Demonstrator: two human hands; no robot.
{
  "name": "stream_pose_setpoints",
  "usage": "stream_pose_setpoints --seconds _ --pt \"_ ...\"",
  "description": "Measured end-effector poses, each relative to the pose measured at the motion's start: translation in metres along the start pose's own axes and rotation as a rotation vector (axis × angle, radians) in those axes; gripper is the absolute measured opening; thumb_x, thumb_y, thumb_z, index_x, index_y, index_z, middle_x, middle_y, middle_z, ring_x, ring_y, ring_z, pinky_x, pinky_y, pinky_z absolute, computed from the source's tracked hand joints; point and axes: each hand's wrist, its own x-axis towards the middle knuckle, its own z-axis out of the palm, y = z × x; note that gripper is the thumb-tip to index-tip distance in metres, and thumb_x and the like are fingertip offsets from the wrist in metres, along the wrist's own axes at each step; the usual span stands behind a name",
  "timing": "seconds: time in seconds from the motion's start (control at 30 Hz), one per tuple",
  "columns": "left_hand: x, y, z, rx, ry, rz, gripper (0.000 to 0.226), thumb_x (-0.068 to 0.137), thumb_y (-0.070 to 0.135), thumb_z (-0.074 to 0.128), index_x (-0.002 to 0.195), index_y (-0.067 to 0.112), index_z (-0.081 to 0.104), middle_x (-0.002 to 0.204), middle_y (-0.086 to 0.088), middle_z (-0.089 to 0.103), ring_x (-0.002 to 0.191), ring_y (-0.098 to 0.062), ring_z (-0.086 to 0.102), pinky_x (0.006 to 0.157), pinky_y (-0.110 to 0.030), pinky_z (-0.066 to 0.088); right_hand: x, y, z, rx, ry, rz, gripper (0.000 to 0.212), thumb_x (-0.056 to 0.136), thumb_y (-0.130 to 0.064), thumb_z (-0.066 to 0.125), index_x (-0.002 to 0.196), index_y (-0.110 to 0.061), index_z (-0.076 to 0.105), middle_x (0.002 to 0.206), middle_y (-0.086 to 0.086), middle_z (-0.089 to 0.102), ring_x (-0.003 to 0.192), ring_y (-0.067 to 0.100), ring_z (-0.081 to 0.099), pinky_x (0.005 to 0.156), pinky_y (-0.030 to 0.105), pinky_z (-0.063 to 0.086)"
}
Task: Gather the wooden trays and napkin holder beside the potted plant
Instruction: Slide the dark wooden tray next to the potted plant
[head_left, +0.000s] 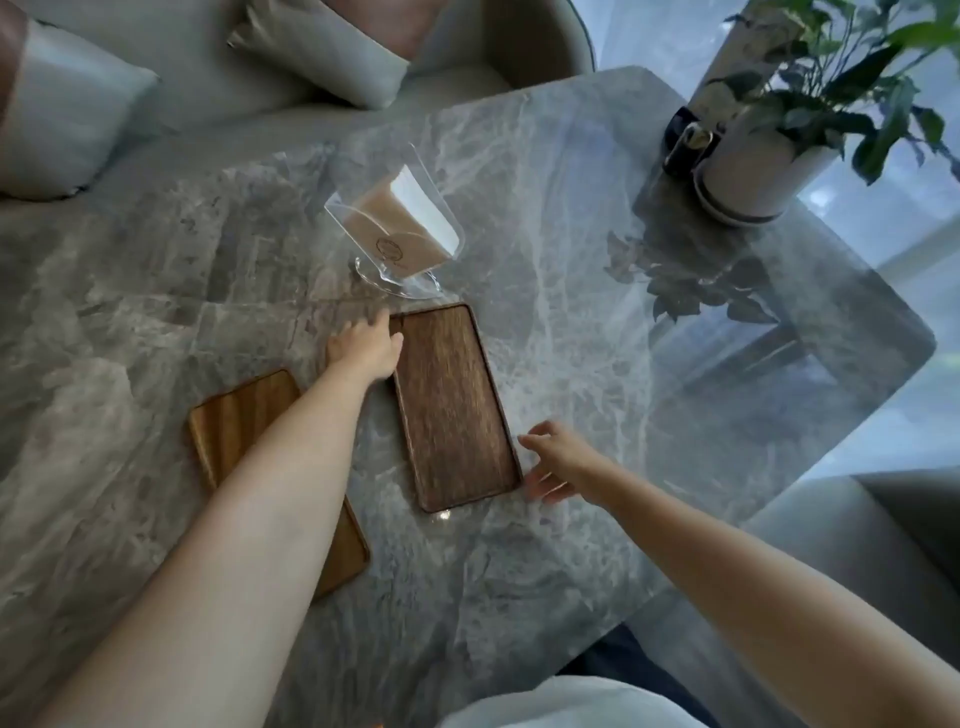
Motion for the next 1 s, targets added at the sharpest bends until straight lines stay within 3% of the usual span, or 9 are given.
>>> stream_pose_setpoints --seconds 0.23,0.37,0.53,0.8,1.0 --pt "0.016 0.004 0.004 -0.025 -0.040 0.021 0.055 0.097 0.039 0.030 0.146 0.017 0.021 0.151 -0.020 0.028 0.138 -0.037 0.027 0.112 -0.046 0.025 -0.003 0.012 0.026 0.077 0.102 0.016 0.014 0.094 -0.023 0.045 0.092 -0.009 0.046 0.068 0.015 0.061 0.054 0.022 0.061 0.043 0.028 0.050" --pt "0.016 0.006 0.007 -0.092 -0.043 0.018 0.054 0.097 0.037 0.031 0.145 0.013 0.024 0.148 -0.022 0.034 0.136 -0.038 0.031 0.110 -0.046 0.029 -0.003 0.014 0.034 0.159 0.096 0.016 0.029 0.096 -0.018 0.044 0.068 -0.010 0.046 0.055 0.015 0.059 0.033 0.011 0.058 0.034 0.021 0.050" --pt "0.011 0.007 0.009 -0.212 0.004 -0.020 0.048 0.097 0.031 0.034 0.136 0.004 0.034 0.136 -0.029 0.046 0.126 -0.043 0.043 0.104 -0.047 0.037 -0.002 0.017 0.032 0.219 0.111 0.055 0.022 0.096 -0.014 0.042 0.076 -0.008 0.047 0.059 0.016 0.060 0.030 0.009 0.058 0.032 0.020 0.049" --pt "-0.018 0.004 0.019 -0.249 0.068 -0.135 0.042 0.096 0.032 0.037 0.128 0.004 0.036 0.128 -0.031 0.051 0.118 -0.046 0.049 0.094 -0.046 0.042 -0.007 0.028 0.005 0.283 0.151 0.042 0.018 0.094 -0.006 0.048 0.076 -0.003 0.050 0.058 0.017 0.057 0.027 0.011 0.057 0.031 0.022 0.050" --pt "-0.026 0.024 0.014 -0.371 0.106 -0.154 0.041 0.094 0.035 0.040 0.125 0.008 0.040 0.124 -0.028 0.054 0.115 -0.043 0.051 0.092 -0.043 0.044 -0.007 0.033 -0.035 0.244 0.168 -0.031 0.023 0.093 -0.006 0.051 0.070 -0.005 0.051 0.032 0.003 0.057 0.027 0.010 0.056 0.031 0.020 0.049"
